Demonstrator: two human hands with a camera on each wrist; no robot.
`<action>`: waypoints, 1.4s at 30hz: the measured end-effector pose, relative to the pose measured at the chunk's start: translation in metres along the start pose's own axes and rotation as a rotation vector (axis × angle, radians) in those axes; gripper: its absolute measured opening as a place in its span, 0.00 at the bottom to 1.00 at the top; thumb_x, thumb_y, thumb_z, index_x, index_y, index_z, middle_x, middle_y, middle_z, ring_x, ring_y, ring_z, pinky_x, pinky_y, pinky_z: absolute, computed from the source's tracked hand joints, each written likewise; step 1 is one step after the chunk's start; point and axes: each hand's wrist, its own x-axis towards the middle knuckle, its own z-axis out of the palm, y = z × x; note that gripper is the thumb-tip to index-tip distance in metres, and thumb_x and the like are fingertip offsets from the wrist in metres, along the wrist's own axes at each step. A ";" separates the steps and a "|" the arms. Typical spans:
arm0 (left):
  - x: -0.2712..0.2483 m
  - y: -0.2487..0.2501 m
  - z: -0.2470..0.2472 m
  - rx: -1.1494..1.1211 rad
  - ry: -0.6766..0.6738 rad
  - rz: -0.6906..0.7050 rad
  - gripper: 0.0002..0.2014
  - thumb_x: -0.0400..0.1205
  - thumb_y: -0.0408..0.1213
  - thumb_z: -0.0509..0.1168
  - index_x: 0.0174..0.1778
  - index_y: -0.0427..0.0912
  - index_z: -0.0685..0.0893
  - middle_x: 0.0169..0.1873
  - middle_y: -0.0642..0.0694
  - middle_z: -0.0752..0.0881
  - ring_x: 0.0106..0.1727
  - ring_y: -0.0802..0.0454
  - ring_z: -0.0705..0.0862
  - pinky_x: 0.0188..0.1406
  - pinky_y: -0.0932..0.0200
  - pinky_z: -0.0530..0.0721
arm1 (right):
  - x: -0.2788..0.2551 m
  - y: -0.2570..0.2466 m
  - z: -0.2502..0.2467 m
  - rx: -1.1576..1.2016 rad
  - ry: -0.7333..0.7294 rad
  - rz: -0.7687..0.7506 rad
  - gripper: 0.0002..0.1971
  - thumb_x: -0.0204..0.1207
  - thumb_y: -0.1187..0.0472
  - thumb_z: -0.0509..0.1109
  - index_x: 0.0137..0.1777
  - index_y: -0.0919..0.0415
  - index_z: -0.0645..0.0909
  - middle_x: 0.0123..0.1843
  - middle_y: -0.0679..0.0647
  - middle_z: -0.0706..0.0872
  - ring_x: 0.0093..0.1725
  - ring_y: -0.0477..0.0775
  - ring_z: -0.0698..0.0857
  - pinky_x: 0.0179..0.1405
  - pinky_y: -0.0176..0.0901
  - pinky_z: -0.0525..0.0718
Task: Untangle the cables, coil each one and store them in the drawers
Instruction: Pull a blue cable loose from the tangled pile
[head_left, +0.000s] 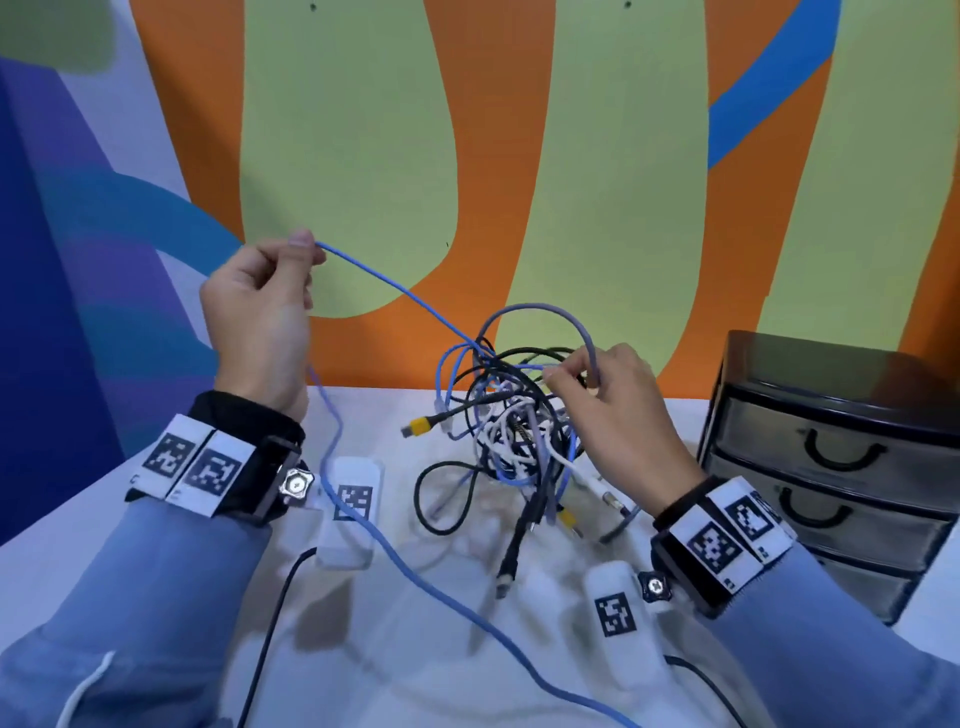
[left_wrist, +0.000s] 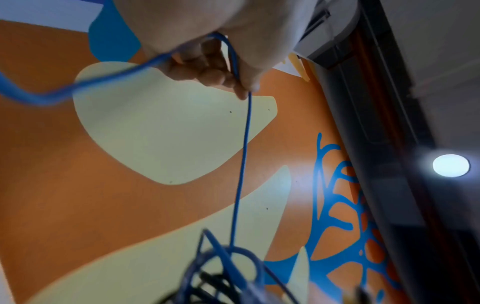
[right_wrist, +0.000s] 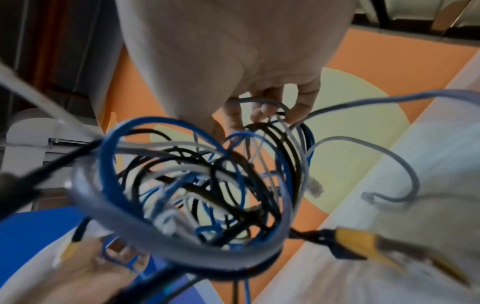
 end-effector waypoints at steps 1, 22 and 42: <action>0.001 -0.001 -0.003 0.132 -0.046 0.018 0.13 0.87 0.47 0.73 0.37 0.50 0.90 0.33 0.54 0.86 0.35 0.60 0.79 0.40 0.64 0.76 | 0.001 0.001 0.000 0.038 0.007 0.032 0.14 0.87 0.49 0.66 0.41 0.53 0.76 0.46 0.51 0.73 0.54 0.58 0.73 0.48 0.47 0.70; -0.047 -0.020 0.029 0.858 -0.997 0.116 0.26 0.87 0.49 0.73 0.82 0.58 0.79 0.71 0.55 0.87 0.74 0.56 0.83 0.77 0.52 0.78 | -0.004 0.004 0.009 0.360 -0.023 0.066 0.22 0.81 0.56 0.78 0.34 0.69 0.73 0.47 0.55 0.79 0.43 0.48 0.79 0.49 0.41 0.74; -0.069 0.016 0.049 0.988 -1.008 0.328 0.12 0.87 0.53 0.71 0.43 0.52 0.91 0.27 0.52 0.82 0.30 0.53 0.77 0.28 0.54 0.64 | -0.017 -0.018 0.001 0.490 0.050 -0.094 0.09 0.84 0.66 0.75 0.61 0.54 0.90 0.51 0.53 0.96 0.55 0.52 0.94 0.62 0.53 0.91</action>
